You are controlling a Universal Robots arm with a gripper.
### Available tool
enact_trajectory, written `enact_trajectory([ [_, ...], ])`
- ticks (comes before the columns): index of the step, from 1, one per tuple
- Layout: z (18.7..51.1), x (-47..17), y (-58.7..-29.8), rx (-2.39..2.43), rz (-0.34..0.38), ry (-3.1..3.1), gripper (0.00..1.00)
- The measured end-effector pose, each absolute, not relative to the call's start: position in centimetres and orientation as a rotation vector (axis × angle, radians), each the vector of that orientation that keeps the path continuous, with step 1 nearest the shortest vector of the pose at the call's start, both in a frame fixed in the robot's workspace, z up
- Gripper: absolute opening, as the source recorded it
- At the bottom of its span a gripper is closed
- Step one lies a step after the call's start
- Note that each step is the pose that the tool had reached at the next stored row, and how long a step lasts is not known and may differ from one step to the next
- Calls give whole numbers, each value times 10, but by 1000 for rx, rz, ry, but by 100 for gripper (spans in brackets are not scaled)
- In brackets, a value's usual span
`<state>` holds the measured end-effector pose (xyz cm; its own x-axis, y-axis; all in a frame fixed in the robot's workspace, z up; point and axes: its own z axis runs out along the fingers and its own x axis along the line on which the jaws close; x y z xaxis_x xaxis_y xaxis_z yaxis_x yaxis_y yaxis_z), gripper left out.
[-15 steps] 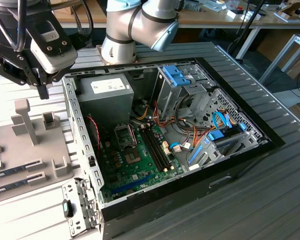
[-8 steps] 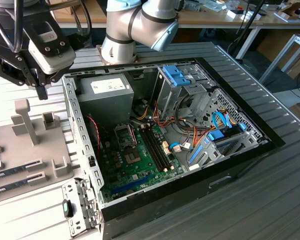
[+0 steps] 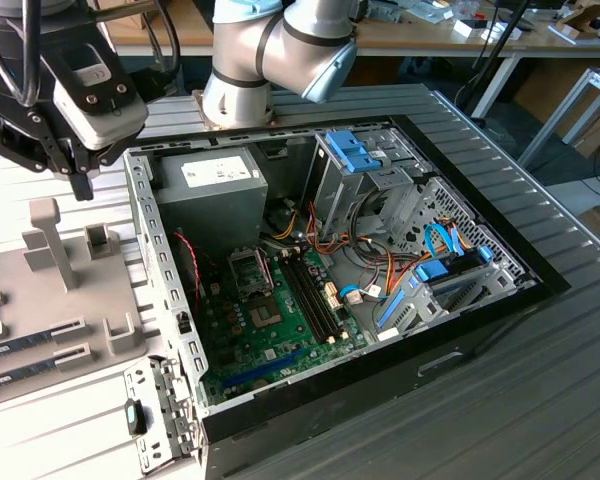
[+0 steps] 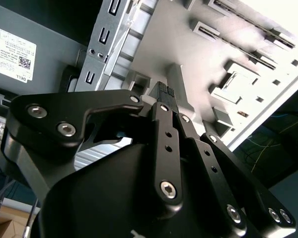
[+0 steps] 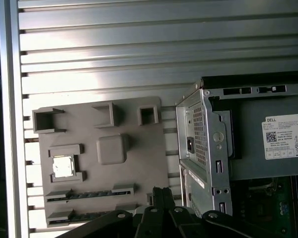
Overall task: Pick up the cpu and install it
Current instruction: 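Reach for the cpu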
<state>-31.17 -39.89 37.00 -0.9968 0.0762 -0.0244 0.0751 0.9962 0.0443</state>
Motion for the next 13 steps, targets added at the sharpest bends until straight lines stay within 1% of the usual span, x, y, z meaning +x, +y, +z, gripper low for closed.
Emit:
enact_trajectory([
  [13, 369, -315, -399, 118, 68, 3112, 11],
])
